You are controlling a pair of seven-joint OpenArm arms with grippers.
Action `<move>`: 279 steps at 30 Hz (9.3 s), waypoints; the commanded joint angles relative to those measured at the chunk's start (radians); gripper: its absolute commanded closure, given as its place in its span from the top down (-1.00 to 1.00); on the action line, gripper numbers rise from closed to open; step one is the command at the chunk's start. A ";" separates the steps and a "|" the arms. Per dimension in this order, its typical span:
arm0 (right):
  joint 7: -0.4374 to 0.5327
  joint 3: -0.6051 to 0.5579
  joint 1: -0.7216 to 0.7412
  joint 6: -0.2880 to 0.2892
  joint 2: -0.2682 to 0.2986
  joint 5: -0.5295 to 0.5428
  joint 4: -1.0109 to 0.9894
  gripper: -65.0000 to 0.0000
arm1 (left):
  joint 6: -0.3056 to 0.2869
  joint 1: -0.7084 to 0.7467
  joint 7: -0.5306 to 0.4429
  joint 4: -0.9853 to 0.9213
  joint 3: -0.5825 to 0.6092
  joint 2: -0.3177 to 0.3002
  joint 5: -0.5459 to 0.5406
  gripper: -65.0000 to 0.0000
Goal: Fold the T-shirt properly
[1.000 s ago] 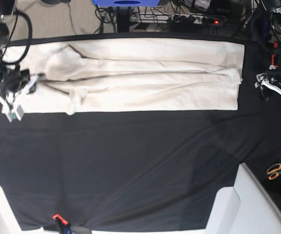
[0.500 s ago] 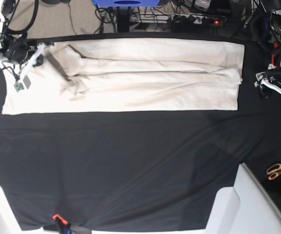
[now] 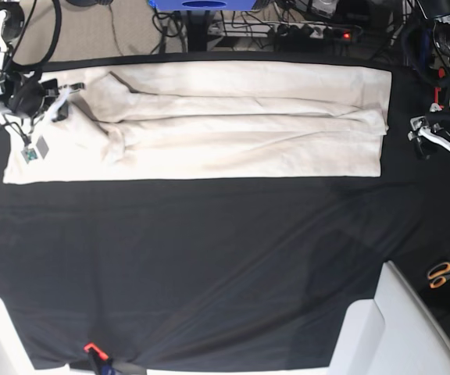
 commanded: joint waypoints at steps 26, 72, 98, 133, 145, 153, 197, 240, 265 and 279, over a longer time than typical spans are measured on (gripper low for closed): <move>-0.051 0.254 0.004 0.007 -0.056 0.015 0.200 0.03 | -0.094 0.040 0.059 0.019 -0.014 -0.046 -0.062 0.51; -0.049 0.247 0.001 0.125 -0.064 0.011 0.160 0.03 | -0.428 -0.085 -0.107 -0.535 0.128 0.020 -0.349 -1.00; 0.009 0.247 0.003 0.125 -0.064 0.012 0.080 0.03 | -0.165 0.007 -0.098 0.139 0.743 0.146 -0.177 -1.00; 0.012 0.247 0.003 0.125 -0.064 0.012 0.076 0.03 | -0.165 -0.212 -0.104 -0.061 1.022 0.304 -0.176 -1.00; 0.012 0.247 0.006 0.125 -0.064 0.012 0.076 0.03 | -0.165 -0.278 -0.099 -0.145 1.108 0.305 -0.180 -1.00; 0.012 0.247 0.006 0.125 -0.062 0.012 0.076 0.03 | -0.165 -0.306 -0.099 -0.208 1.146 0.333 -0.177 -0.59; 0.003 -0.461 0.199 0.095 -0.039 0.009 0.185 -0.64 | -0.166 0.096 0.088 0.056 -0.064 0.040 -0.176 -1.00; -0.084 -0.751 0.440 -0.926 -0.265 0.018 -0.297 -0.99 | -0.168 0.221 0.088 0.041 -0.270 0.098 -0.176 -1.00; -0.104 -0.875 0.546 -0.565 -0.115 0.012 -0.231 0.11 | -0.169 0.201 0.088 0.039 -0.270 0.097 -0.174 -1.00; -0.006 -0.876 0.580 -0.505 -0.112 0.011 -0.377 0.05 | -0.169 0.199 0.088 0.016 -0.270 0.097 -0.174 -1.00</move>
